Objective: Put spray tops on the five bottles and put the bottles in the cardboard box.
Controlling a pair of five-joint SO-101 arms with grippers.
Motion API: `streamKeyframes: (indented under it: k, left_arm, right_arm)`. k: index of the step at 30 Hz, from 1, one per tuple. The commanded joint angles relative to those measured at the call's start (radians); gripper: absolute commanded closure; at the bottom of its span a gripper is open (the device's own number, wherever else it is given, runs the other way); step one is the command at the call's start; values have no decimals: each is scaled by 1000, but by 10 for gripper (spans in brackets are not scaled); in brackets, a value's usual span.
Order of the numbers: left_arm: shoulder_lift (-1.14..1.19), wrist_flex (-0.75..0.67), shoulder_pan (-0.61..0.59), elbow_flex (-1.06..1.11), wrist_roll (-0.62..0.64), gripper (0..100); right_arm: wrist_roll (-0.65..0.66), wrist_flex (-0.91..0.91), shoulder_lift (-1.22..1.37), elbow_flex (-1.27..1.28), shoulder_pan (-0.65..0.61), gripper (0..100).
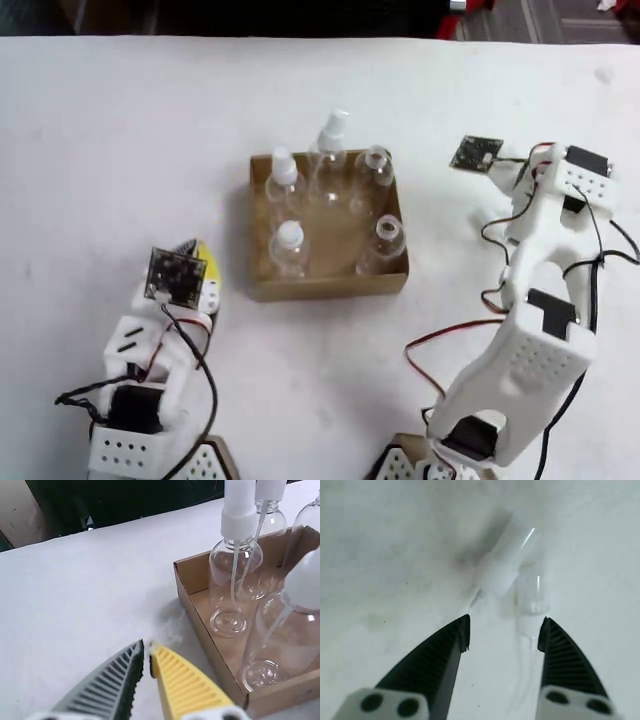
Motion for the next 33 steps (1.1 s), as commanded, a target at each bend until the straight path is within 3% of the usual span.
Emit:
streamKeyframes:
  k: [1,24,33]
  left_arm:
    - [-16,-29,10,-28,-12,977]
    - [-16,-34,12,-20,-12,977]
    - [-16,-34,12,-20,-12,977]
  right_arm:
    - [12,-65,15,-46,-2,797]
    - [6,-99,105,-78,-12,800]
    - [12,-125,166,-92,-13,969]
